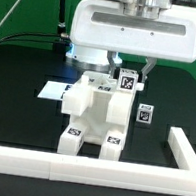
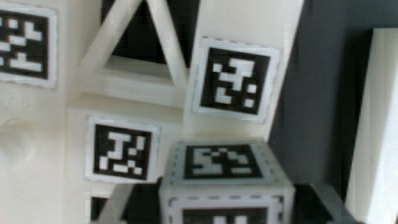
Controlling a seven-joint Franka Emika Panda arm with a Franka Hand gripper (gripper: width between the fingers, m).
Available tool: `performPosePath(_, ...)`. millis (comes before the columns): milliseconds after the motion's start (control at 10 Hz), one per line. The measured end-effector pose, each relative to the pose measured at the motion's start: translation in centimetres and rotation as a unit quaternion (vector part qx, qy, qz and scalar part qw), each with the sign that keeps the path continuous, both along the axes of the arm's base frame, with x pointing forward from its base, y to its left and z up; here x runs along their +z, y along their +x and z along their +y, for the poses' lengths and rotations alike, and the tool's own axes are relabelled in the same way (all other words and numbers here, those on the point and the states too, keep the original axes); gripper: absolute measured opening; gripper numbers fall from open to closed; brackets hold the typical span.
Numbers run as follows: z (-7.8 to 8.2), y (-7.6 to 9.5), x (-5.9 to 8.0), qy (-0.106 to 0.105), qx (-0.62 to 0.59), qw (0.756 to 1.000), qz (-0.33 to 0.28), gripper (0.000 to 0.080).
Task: Assemble chair
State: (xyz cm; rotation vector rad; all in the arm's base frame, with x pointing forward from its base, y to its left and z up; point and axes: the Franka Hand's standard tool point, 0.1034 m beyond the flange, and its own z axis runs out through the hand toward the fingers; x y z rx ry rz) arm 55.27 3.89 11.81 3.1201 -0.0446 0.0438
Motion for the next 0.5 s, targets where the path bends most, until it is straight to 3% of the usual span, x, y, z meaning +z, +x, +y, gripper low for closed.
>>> performPosePath(300,0.01,0.0,0.0,0.001,-0.014,1.0,0.0,0.0283)
performPosePath(500,0.05,-0.01,-0.02,0.004,-0.09,0.996,-0.002,0.0283)
